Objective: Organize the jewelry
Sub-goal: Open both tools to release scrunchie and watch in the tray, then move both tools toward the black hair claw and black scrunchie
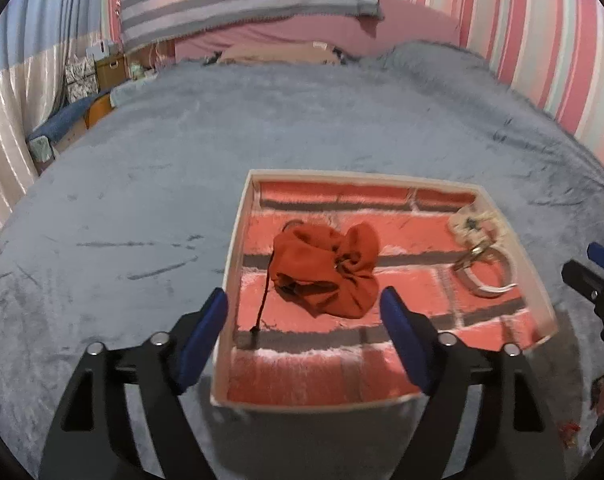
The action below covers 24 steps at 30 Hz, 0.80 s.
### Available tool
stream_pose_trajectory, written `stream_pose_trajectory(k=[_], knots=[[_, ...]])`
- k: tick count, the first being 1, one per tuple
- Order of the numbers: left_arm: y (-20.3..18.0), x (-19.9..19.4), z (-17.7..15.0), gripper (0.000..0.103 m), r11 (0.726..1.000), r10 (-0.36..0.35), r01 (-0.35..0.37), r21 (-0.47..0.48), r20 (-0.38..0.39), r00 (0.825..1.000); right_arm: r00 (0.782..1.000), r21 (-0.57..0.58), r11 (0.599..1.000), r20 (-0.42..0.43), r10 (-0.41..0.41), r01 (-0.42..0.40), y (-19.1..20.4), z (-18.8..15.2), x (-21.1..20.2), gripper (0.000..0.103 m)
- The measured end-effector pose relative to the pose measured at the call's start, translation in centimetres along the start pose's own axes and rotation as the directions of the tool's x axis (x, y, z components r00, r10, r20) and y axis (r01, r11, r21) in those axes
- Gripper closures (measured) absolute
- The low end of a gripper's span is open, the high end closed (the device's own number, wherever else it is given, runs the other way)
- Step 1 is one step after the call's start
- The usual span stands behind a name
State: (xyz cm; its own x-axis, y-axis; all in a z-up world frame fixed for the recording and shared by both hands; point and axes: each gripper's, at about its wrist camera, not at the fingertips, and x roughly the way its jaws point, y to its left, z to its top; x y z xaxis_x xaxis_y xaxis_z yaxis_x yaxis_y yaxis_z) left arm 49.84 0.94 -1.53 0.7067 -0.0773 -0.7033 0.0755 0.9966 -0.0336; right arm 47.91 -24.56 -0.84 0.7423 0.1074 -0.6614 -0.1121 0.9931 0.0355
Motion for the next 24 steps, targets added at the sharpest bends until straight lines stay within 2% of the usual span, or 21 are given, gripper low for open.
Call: stream_pose_trajectory(k=[3, 12, 19, 24], knots=[[0.0, -3.5, -0.1, 0.011, 1.000, -0.001, 0.002, -0.004, 0.057, 0.998, 1.000, 0.017, 1.000, 0.022, -0.002, 0.001, -1.5, -0.9, -3.1, 0.006], [-2.1, -12.5, -3.6, 0.007, 0.998, 0.031, -0.038, 0.048, 0.145, 0.989, 0.996, 0.070, 0.996, 0.065, -0.056, 0.052, -6.5, -5.6, -11.3, 0.004], [-5.1, -15.8, -7.7, 0.007, 0.999, -0.013, 0.007, 0.047, 0.133, 0.991, 0.990, 0.114, 0.988, 0.075, -0.117, 0.108, -9.9, -9.3, -15.7, 0.004], [-7.4, -17.1, -10.2, 0.007, 0.998, -0.050, 0.046, 0.032, 0.124, 0.991, 0.987, 0.158, 0.978, 0.068, -0.144, 0.132, -11.8, -12.2, -17.1, 0.004]])
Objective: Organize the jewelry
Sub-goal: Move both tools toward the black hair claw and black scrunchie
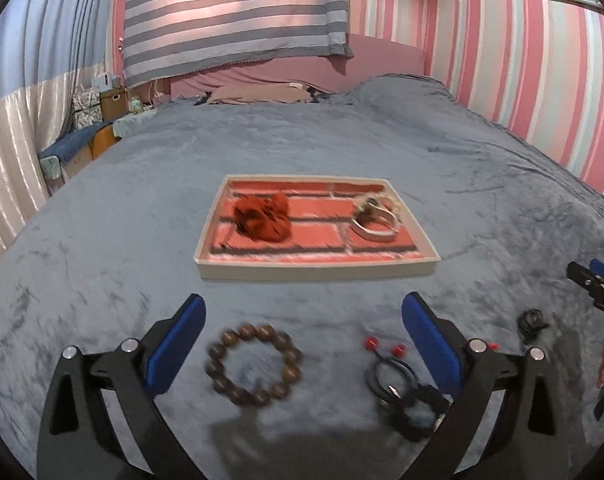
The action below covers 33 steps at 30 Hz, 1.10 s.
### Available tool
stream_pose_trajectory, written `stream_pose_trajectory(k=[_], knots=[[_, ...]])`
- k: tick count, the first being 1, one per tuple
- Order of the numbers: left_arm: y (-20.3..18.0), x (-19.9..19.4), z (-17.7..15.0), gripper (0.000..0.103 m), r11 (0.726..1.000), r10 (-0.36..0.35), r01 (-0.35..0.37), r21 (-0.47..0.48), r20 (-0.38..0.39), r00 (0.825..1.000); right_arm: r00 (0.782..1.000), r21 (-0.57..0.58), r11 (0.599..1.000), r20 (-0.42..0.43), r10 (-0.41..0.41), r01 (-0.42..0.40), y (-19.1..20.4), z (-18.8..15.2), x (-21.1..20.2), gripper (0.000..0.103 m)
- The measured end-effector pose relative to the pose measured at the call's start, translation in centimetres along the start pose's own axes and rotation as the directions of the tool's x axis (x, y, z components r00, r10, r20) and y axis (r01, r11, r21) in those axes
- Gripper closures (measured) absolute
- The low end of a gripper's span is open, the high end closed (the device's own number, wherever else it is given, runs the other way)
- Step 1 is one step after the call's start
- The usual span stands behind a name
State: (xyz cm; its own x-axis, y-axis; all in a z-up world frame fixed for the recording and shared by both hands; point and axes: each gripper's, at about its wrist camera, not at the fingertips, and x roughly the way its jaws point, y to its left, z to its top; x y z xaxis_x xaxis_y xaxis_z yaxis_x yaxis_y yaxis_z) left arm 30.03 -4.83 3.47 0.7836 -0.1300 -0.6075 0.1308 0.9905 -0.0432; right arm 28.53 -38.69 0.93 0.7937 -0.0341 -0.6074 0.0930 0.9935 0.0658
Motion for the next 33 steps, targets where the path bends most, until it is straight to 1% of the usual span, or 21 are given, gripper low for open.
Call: stream_pose_trajectory(k=[3, 8, 11, 15, 18, 21, 25, 29, 33], knots=[[-1.6, -0.3, -1.7, 0.007, 1.000, -0.002, 0.002, 0.005, -0.014, 1.000, 1.000, 0.013, 1.000, -0.008, -0.022, 0.022, -1.2, -1.6, -0.1, 0.004], [-3.3, 1.1, -4.7, 0.007, 1.000, -0.024, 0.023, -0.010, -0.072, 0.997, 0.999, 0.029, 0.999, -0.030, -0.043, 0.044, -2.4, -4.0, 0.4, 0.004], [-3.8, 2.1, -6.3, 0.007, 1.000, -0.024, 0.022, -0.022, -0.102, 0.995, 0.997, 0.021, 0.998, -0.040, -0.060, 0.061, -2.7, -5.1, 1.0, 0.004], [-4.1, 3.1, -7.9, 0.007, 0.999, -0.017, 0.013, -0.032, -0.124, 0.992, 0.995, 0.014, 0.997, -0.055, -0.078, 0.079, -2.9, -6.2, 1.9, 0.005], [-4.3, 3.6, -8.8, 0.007, 0.999, -0.019, 0.014, -0.040, -0.132, 0.991, 0.993, 0.004, 0.995, -0.059, -0.101, 0.101, -2.9, -6.9, 2.5, 0.005], [-4.5, 4.0, -9.2, 0.007, 1.000, -0.005, 0.001, -0.024, -0.130, 0.992, 0.991, -0.007, 0.993, -0.071, -0.115, 0.115, -2.7, -7.5, 3.4, 0.005], [-4.6, 4.0, -9.9, 0.007, 1.000, 0.026, -0.027, -0.016, -0.103, 0.994, 0.989, -0.014, 0.992, -0.081, -0.126, 0.125, -2.5, -7.9, 4.5, 0.005], [-4.8, 4.8, -10.6, 0.007, 1.000, 0.015, -0.016, -0.007, -0.128, 0.992, 0.987, -0.013, 0.991, -0.092, -0.133, 0.132, -2.4, -7.9, 5.3, 0.006], [-4.6, 5.2, -10.9, 0.007, 1.000, -0.008, 0.006, -0.017, -0.137, 0.991, 0.986, -0.019, 0.990, -0.084, -0.144, 0.143, -2.3, -7.9, 5.5, 0.007]])
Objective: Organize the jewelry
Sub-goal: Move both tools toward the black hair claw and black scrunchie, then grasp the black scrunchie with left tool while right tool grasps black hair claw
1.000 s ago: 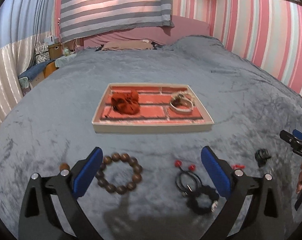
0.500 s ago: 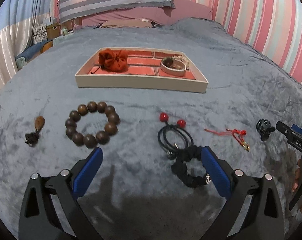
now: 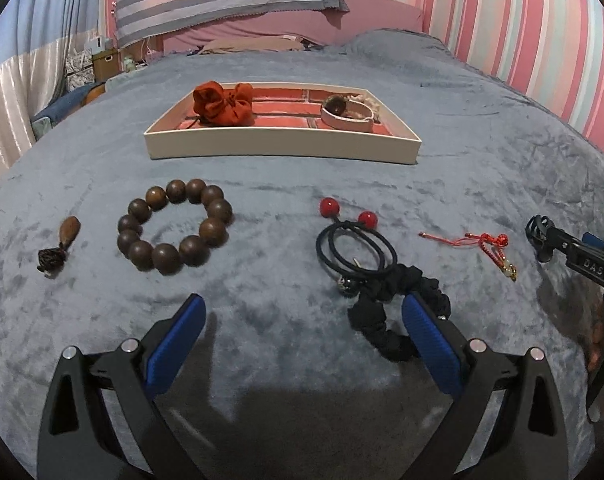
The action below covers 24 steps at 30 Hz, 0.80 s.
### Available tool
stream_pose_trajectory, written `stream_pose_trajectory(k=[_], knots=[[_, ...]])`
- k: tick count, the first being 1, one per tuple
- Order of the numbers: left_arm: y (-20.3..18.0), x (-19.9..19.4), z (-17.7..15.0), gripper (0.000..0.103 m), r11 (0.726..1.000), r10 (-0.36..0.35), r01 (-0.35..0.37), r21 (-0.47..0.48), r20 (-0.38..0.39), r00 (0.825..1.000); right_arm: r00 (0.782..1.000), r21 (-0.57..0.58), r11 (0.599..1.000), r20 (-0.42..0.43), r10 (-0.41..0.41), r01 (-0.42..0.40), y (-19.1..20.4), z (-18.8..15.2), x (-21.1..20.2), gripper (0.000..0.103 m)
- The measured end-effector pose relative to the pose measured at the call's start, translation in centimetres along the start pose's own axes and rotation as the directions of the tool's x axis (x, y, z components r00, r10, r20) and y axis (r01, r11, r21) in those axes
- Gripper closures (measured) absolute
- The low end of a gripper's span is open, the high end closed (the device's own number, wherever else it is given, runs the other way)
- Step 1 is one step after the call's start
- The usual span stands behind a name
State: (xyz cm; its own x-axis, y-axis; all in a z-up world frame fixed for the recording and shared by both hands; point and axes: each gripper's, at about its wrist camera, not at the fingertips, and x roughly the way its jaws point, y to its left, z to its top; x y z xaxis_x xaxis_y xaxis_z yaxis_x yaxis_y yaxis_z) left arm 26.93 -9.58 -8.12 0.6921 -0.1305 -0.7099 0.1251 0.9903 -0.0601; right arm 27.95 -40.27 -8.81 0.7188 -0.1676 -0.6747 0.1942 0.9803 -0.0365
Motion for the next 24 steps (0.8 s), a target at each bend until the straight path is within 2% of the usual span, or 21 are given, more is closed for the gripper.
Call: stream_pose_trajectory(k=[9, 14, 16, 20, 22, 24], knots=[[-0.6, 1.4, -0.1, 0.010, 0.999, -0.024, 0.025, 0.024, -0.041, 0.999, 1.000, -0.007, 1.000, -0.001, -0.019, 0.019, 0.6, 0.3, 0.9, 0.012], [-1.0, 1.7, -0.2, 0.025, 0.999, -0.023, 0.025, 0.040, -0.048, 0.999, 1.000, -0.022, 1.000, -0.013, -0.023, 0.023, 1.1, 0.5, 1.6, 0.018], [-1.3, 1.6, -0.3, 0.038, 0.998, -0.028, 0.030, 0.054, -0.042, 0.999, 1.000, -0.025, 0.999, -0.016, -0.025, 0.025, 1.2, 0.5, 1.8, 0.021], [-1.6, 1.5, -0.4, 0.052, 0.997, -0.038, 0.041, 0.071, -0.043, 0.998, 0.999, -0.039, 0.999, -0.041, -0.028, 0.026, 1.5, 0.5, 2.5, 0.034], [-1.5, 1.5, -0.4, 0.063, 0.996, -0.049, 0.052, 0.066, -0.041, 0.998, 0.999, -0.043, 0.999, -0.046, -0.024, 0.022, 1.6, 0.4, 2.6, 0.039], [-1.3, 1.5, -0.4, 0.071, 0.996, -0.066, 0.069, 0.060, -0.043, 0.997, 0.999, -0.049, 0.999, -0.049, -0.021, 0.019, 1.7, 0.4, 2.7, 0.053]])
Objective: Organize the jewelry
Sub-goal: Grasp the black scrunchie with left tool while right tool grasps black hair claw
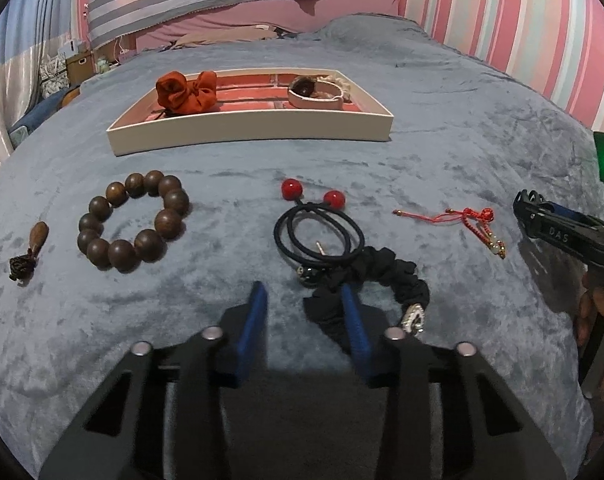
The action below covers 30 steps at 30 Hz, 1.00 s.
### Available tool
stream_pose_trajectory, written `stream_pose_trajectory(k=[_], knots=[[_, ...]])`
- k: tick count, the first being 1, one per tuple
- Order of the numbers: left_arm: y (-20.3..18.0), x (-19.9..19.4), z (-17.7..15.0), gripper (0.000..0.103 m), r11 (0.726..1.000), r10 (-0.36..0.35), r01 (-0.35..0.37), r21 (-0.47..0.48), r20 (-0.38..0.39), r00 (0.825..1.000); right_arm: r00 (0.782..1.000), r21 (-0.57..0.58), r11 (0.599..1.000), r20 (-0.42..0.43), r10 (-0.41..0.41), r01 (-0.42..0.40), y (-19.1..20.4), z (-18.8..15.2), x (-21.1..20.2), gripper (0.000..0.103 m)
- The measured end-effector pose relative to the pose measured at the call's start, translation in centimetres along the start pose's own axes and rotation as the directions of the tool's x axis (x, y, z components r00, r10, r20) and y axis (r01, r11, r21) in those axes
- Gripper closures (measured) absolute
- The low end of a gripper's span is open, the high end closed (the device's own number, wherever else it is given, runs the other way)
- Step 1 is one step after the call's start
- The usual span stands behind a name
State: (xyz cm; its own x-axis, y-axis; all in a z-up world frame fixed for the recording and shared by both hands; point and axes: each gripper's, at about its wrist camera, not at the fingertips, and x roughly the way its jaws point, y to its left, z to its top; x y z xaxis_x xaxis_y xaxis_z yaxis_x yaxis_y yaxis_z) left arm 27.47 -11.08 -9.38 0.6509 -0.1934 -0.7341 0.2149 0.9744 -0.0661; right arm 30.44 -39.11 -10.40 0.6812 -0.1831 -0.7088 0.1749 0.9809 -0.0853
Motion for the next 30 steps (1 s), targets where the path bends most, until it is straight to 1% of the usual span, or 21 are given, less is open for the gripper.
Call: stream_pose_trajectory(k=[1, 2, 3, 6, 14, 21, 26, 30], knots=[[0.0, 0.0, 0.0, 0.076, 1.000, -0.013, 0.013, 0.001, -0.002, 1.000, 1.000, -0.005, 1.000, -0.004, 0.003, -0.003, 0.1, 0.0, 0.1, 0.055], [-0.1, 0.0, 0.0, 0.079, 1.000, -0.023, 0.023, 0.006, -0.003, 1.000, 1.000, -0.009, 1.000, -0.006, 0.002, -0.002, 0.3, 0.0, 0.2, 0.055], [-0.3, -0.1, -0.1, 0.083, 0.999, -0.031, 0.031, 0.010, -0.003, 1.000, 1.000, -0.012, 1.000, -0.006, -0.001, 0.001, 0.4, 0.0, 0.2, 0.055], [-0.6, -0.1, -0.1, 0.089, 0.999, -0.048, 0.048, 0.018, -0.003, 0.999, 1.000, -0.014, 1.000, -0.001, -0.001, 0.001, 0.4, -0.1, 0.2, 0.056], [0.0, -0.2, 0.0, 0.092, 0.995, -0.095, 0.095, -0.014, 0.000, 0.995, 1.000, 0.000, 1.000, 0.020, 0.003, -0.003, 0.1, -0.1, -0.3, 0.057], [0.0, -1.4, 0.0, 0.093, 0.993, -0.122, 0.122, -0.008, 0.033, 0.992, 0.999, 0.012, 1.000, 0.043, 0.010, -0.011, -0.1, -0.1, -0.9, 0.057], [-0.2, -2.6, 0.2, 0.093, 0.992, -0.129, 0.129, 0.006, 0.058, 0.990, 0.999, 0.013, 1.000, 0.051, 0.011, -0.012, -0.2, -0.1, -1.2, 0.057], [0.0, -3.4, 0.6, 0.093, 0.990, -0.144, 0.144, -0.001, 0.070, 0.987, 0.998, 0.009, 1.000, 0.061, 0.008, -0.009, -0.1, 0.0, -1.7, 0.057]])
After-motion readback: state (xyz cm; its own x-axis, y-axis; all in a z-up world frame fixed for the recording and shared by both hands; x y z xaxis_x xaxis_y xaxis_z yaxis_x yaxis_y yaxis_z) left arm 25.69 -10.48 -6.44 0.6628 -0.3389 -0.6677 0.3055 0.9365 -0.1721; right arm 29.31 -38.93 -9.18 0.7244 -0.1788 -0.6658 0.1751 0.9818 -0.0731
